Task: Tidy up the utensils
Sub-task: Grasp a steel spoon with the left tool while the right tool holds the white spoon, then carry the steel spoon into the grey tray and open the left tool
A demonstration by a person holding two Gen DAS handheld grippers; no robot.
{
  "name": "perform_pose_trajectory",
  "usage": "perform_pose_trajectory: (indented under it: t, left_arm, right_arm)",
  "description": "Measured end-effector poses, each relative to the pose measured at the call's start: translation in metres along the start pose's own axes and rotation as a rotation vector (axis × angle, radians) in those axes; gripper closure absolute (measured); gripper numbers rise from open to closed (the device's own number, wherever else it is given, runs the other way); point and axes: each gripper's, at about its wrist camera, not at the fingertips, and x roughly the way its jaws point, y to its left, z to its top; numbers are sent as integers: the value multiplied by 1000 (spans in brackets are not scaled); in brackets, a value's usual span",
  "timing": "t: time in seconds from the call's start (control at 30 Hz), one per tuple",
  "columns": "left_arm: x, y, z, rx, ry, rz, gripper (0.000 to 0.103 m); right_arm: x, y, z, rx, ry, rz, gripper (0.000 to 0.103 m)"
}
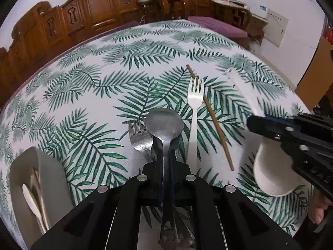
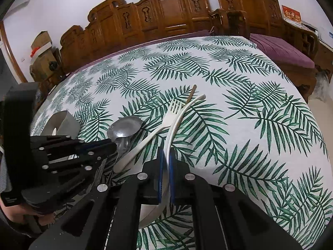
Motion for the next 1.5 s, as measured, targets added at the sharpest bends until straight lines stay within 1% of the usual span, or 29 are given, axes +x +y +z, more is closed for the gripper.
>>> perform_pose_trajectory:
  t: [0.2, 0.43, 0.83, 1.1, 1.27, 1.5]
  left_arm:
    - [-28, 7, -4, -13, -45, -15, 98]
    - [-67, 19, -12, -26, -105, -17, 98]
    - [-107, 48, -32, -58, -154, 1, 98]
    - [-121, 70, -43, -101, -181, 4, 98]
    - [-125, 86, -51, -124, -200, 32, 98]
    - [-110, 122, -66, -217, -172, 51, 98]
  right_arm:
    - [-2, 5, 0, -12, -4, 1, 96]
    - [-1, 21, -3, -61, 2, 6, 96]
    - [2, 51, -7, -141, 13, 29, 96]
    - [5, 65, -11, -177, 20, 40, 96]
    - [5, 71, -12, -191, 20, 50, 96]
    - [5, 77, -11, -202, 18, 64, 96]
